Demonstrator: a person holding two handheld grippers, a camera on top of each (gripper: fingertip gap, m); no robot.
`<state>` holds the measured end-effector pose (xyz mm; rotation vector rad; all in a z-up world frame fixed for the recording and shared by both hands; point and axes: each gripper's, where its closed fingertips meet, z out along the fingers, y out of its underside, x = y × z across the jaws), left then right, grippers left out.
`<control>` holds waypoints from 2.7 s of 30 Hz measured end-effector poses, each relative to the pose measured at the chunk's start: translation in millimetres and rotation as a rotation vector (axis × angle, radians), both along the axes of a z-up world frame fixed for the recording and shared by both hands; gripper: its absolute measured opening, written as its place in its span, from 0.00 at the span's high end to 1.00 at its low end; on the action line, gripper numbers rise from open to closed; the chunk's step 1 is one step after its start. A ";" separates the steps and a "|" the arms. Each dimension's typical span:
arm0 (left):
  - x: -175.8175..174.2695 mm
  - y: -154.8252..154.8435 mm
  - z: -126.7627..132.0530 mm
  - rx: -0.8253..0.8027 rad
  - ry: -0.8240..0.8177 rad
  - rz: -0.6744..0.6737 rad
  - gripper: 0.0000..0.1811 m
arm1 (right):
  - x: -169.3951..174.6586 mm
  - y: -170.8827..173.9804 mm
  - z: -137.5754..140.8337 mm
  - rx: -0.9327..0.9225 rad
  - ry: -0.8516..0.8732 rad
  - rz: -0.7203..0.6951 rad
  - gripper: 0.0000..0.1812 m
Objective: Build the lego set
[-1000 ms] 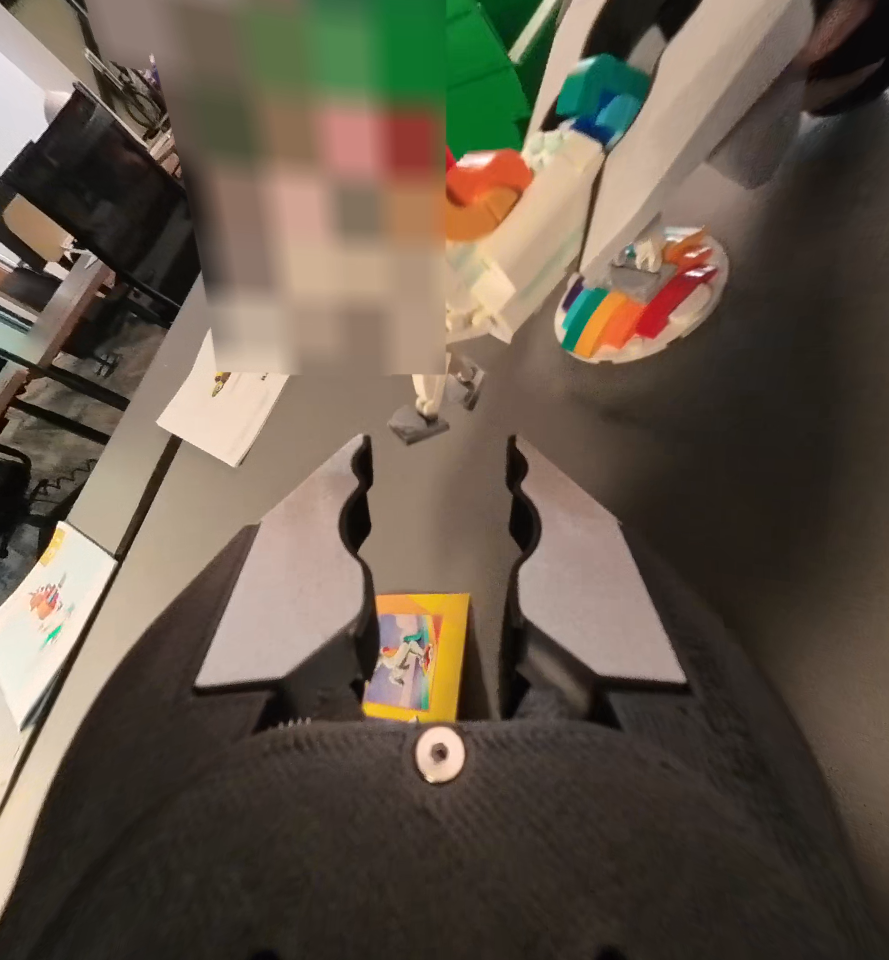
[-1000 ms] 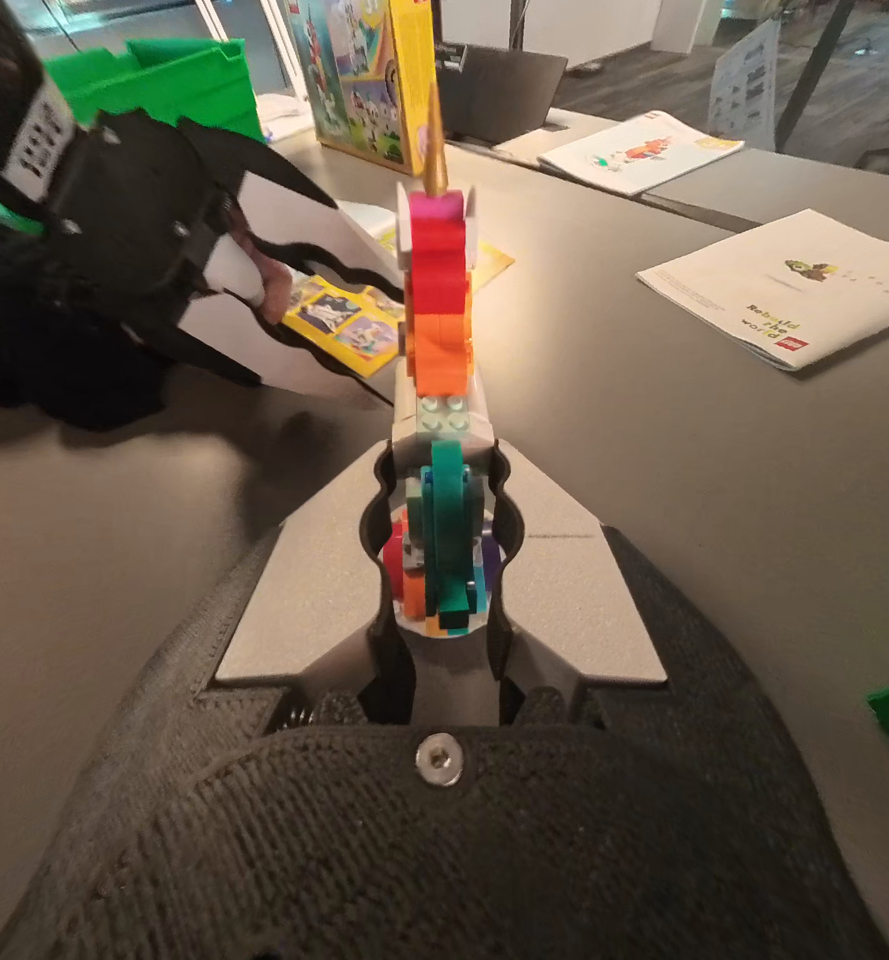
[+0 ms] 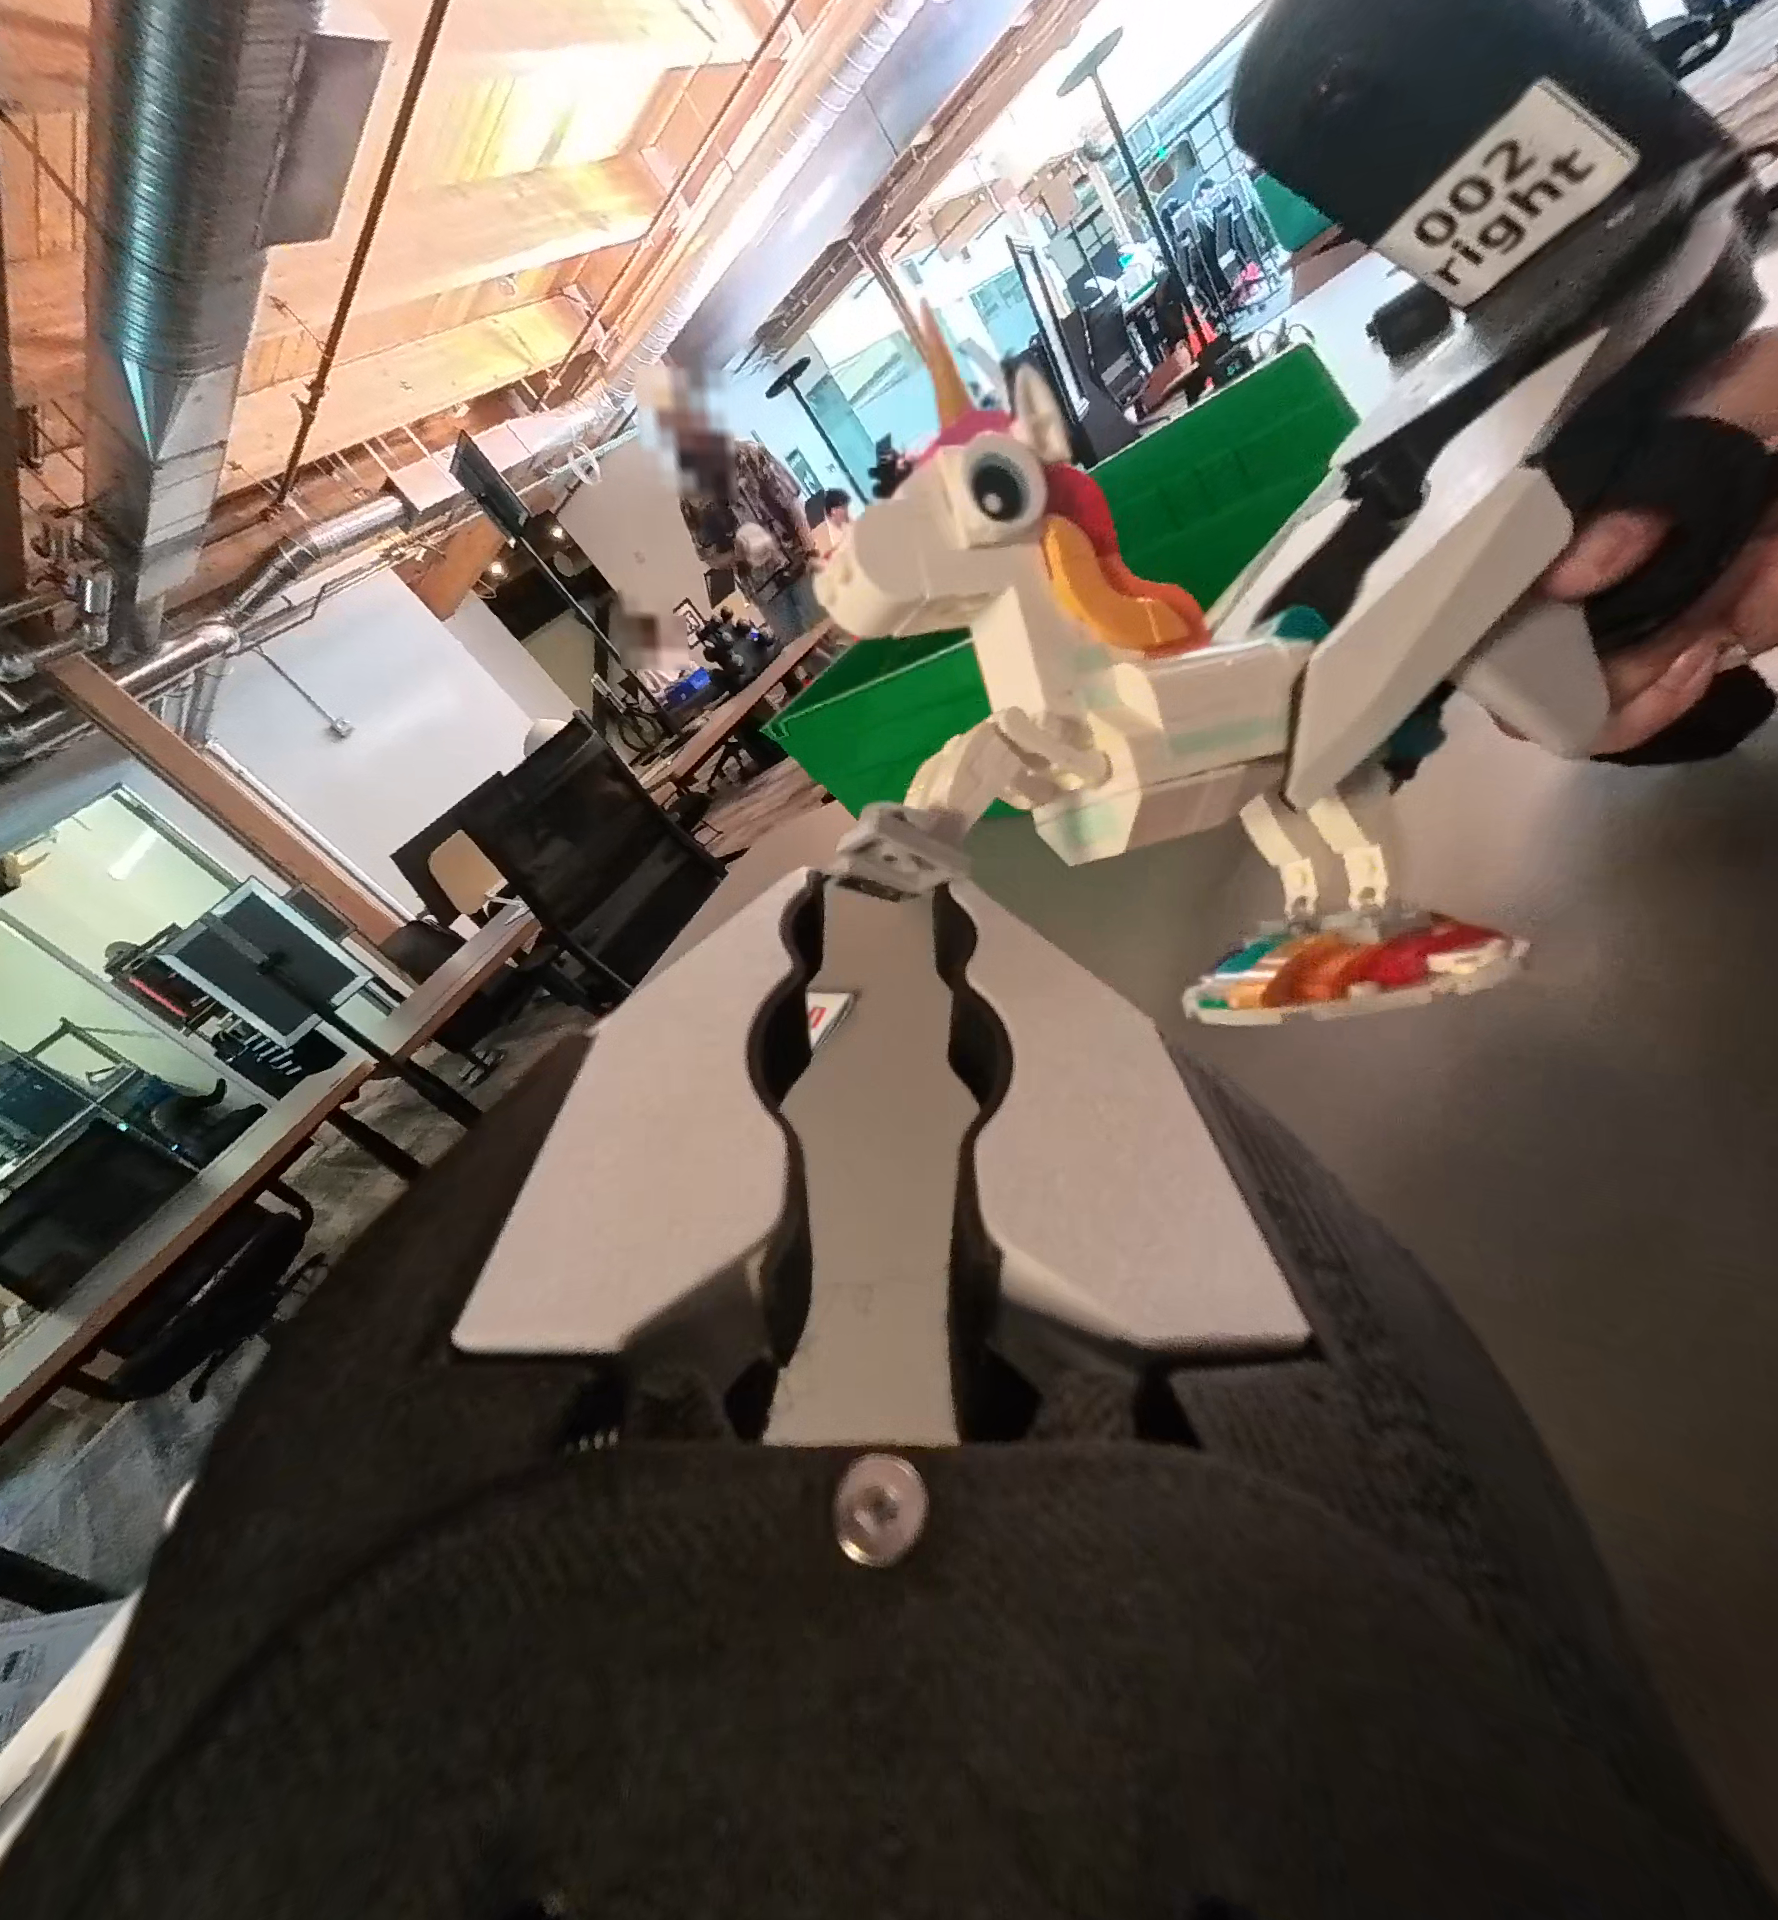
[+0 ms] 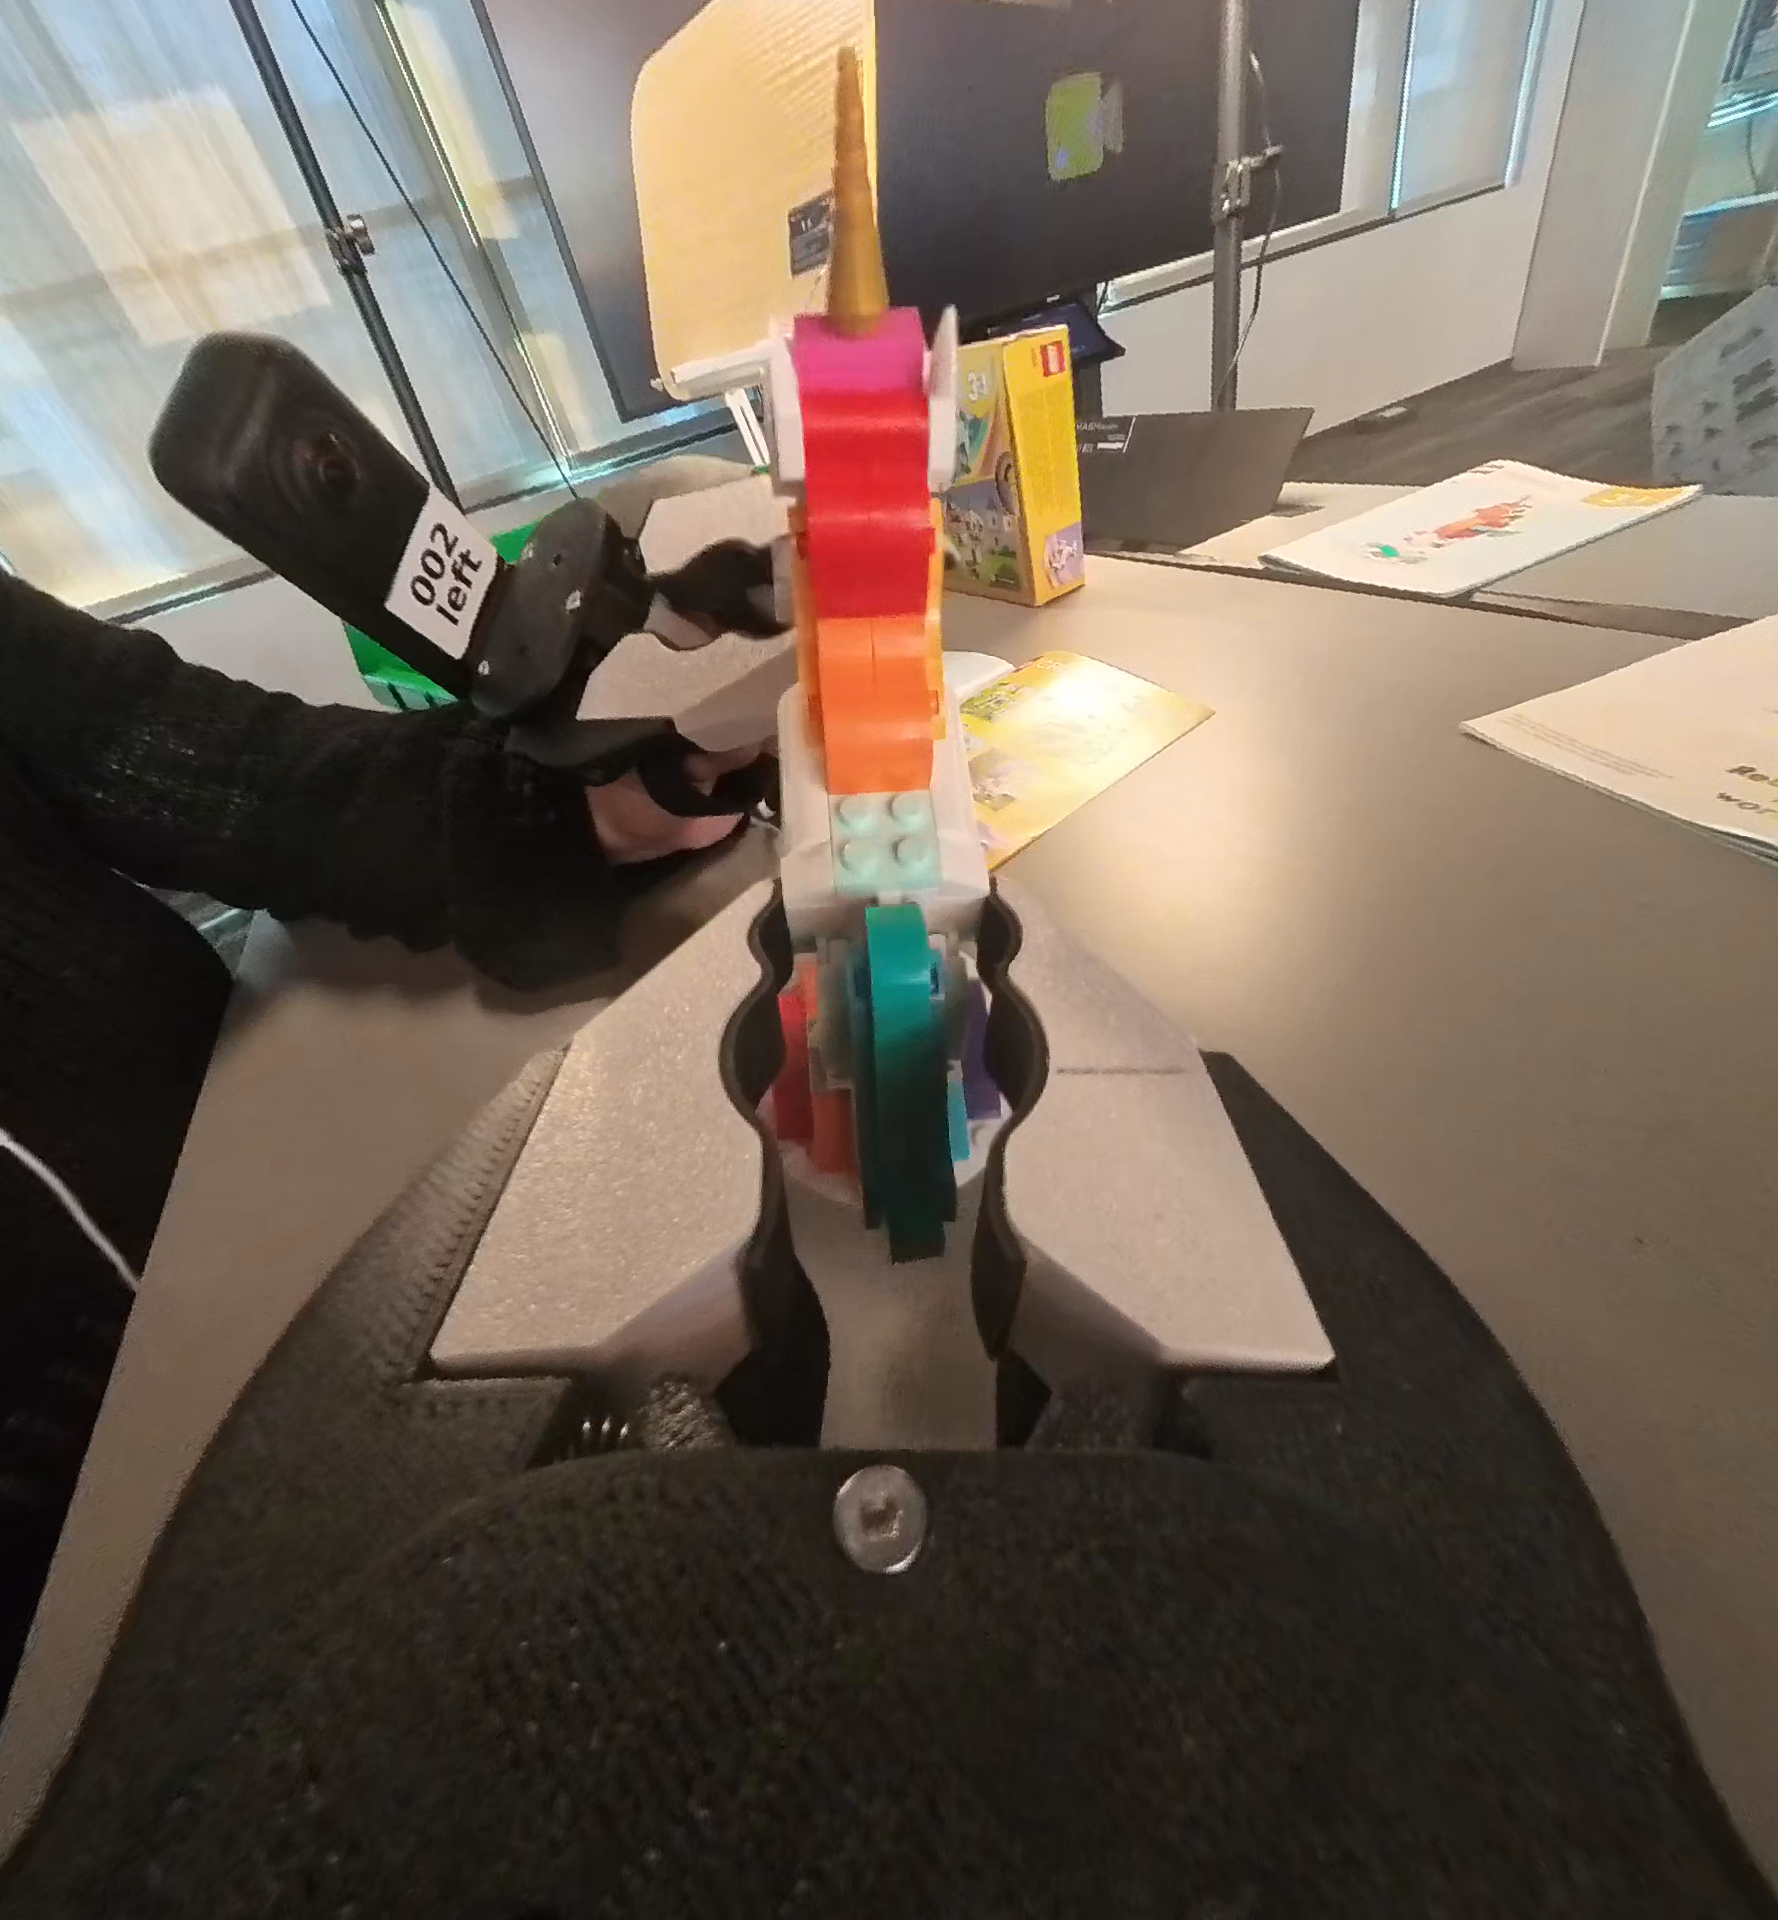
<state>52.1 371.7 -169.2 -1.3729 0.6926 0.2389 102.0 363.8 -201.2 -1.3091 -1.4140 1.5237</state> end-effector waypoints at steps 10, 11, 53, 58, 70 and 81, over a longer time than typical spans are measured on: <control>-57.0 -6.3 -2.0 -0.042 -0.135 0.158 0.87 | -34.7 24.7 2.2 0.124 -0.059 -0.133 0.81; -65.2 -8.2 -1.7 -0.042 -0.157 0.173 0.87 | -42.4 29.5 1.1 0.151 -0.078 -0.153 0.81; -140.7 -24.5 6.7 0.072 -0.254 0.337 0.63 | -50.9 57.0 -31.1 0.435 -0.255 -0.542 0.46; -126.4 -35.7 33.3 0.221 -0.226 0.332 0.44 | -8.3 27.2 19.1 0.518 0.021 -0.775 0.48; -26.8 -88.5 12.0 0.134 -0.176 0.146 0.30 | 8.7 -39.6 67.0 0.538 0.388 -0.886 0.55; -49.4 -78.8 -1.1 -0.008 -0.514 0.206 0.19 | -4.9 -84.2 69.5 0.584 0.458 -0.824 0.46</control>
